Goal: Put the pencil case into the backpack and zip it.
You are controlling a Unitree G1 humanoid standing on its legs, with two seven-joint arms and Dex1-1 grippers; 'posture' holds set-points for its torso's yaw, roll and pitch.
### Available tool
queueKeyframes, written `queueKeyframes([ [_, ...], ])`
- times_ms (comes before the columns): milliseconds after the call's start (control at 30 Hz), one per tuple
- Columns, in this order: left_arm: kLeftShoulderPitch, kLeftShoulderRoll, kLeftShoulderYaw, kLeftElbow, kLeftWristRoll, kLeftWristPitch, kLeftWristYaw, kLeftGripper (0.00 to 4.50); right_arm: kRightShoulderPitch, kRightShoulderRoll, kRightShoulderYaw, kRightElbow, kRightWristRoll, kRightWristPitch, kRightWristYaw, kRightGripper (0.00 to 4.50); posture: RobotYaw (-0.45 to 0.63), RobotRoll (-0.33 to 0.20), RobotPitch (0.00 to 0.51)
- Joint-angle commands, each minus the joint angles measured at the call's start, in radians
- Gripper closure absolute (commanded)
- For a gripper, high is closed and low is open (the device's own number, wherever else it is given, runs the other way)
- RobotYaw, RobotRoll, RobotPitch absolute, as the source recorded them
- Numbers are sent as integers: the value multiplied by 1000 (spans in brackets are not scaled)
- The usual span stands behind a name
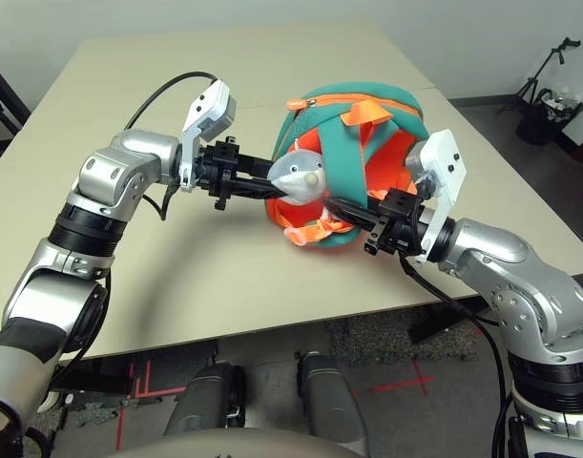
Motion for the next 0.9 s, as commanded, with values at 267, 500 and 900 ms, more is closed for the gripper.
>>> queueKeyframes([
  [267, -56, 53, 83, 55, -8, -8, 0, 4500, 8, -4, 20, -16, -9, -8, 15, 4378, 1, 0, 76],
  [500, -70, 139, 103, 116, 31, -61, -3, 4500, 3, -12, 28, -10, -19, -10, 26, 4378, 11, 0, 75],
  [900, -4, 240, 83, 127, 67, -54, -35, 4500, -12, -14, 44, -1, -35, -9, 41, 4378, 22, 0, 79],
])
